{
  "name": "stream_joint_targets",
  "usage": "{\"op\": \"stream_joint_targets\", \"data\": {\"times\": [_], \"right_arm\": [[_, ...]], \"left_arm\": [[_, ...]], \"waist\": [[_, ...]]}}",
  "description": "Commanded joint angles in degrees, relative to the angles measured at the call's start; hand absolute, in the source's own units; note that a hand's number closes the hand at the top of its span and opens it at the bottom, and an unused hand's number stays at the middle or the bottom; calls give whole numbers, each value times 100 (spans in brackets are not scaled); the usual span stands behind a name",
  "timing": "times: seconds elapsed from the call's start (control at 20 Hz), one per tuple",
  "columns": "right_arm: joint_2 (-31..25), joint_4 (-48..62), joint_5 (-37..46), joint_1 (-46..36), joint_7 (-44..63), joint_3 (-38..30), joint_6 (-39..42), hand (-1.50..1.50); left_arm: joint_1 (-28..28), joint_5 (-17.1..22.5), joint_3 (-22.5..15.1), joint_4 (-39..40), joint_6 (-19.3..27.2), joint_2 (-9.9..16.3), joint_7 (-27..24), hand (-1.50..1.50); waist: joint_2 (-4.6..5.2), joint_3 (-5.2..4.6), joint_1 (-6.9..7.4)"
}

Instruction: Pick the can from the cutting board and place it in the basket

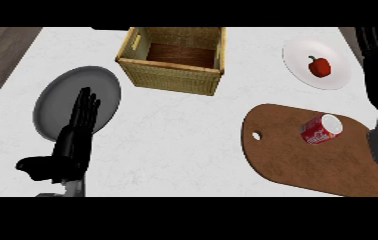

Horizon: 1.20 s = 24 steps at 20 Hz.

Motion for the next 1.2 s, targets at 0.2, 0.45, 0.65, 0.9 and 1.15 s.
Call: {"op": "stream_joint_targets", "data": {"times": [0.2,0.45,0.65,0.9,1.15], "right_arm": [[-361,-809,-557,1908,-124,-1063,359,150],[125,-1339,1525,2371,-465,1065,74,-150],[886,-895,2627,1766,614,1118,-1563,-150],[-210,-917,4015,2257,2283,560,-1644,-150],[-1511,-1441,4412,2277,4155,217,-120,-150]], "left_arm": [[258,-107,246,-409,35,193,-11,0],[33,-119,18,-386,-64,131,364,0],[-327,-49,100,-107,-169,60,402,0],[-84,-67,127,-208,-74,53,377,0],[-81,-71,162,-306,-53,127,536,0]], "waist": [[136,157,-269],[170,140,-87],[195,130,-58],[154,86,-240],[117,74,-279]]}}
